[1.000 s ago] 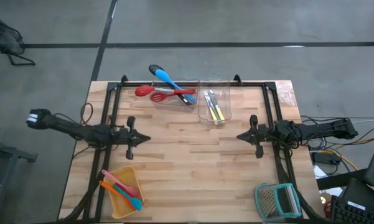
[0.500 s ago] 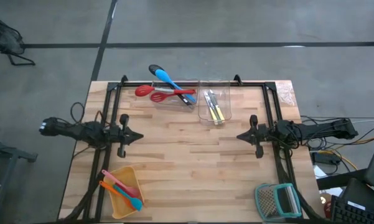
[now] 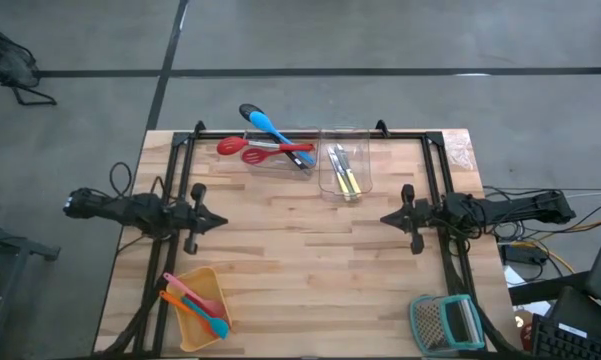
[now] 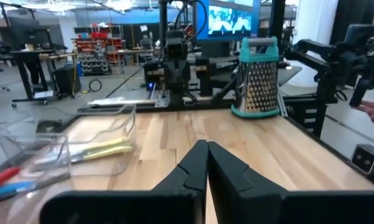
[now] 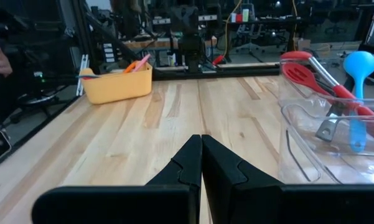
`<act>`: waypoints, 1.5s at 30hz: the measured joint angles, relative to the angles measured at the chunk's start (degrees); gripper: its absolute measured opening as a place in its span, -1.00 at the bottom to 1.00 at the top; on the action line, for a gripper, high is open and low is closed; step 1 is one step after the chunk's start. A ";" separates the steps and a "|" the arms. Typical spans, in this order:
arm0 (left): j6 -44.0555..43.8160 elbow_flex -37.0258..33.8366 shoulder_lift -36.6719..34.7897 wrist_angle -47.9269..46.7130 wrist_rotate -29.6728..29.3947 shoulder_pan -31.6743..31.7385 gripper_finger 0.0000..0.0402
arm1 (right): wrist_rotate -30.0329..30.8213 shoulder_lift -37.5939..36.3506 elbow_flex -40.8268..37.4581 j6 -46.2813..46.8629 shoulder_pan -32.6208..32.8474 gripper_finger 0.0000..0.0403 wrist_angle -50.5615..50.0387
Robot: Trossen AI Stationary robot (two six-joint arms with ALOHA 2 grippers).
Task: Pick & Place Kitchen Items
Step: Return to Home Position
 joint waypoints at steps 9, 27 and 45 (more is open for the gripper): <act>-0.23 -3.15 -0.02 1.39 0.12 0.00 -0.93 | -0.02 -0.11 0.00 0.18 0.02 -0.96 6.54; -0.27 -3.25 0.66 1.45 -0.20 0.00 -0.90 | 0.02 -0.03 -0.01 -3.34 0.00 -0.96 5.84; -0.38 -3.31 0.66 1.53 -0.24 0.00 -0.90 | -7.62 -1.20 0.00 -1.94 0.01 -0.96 7.72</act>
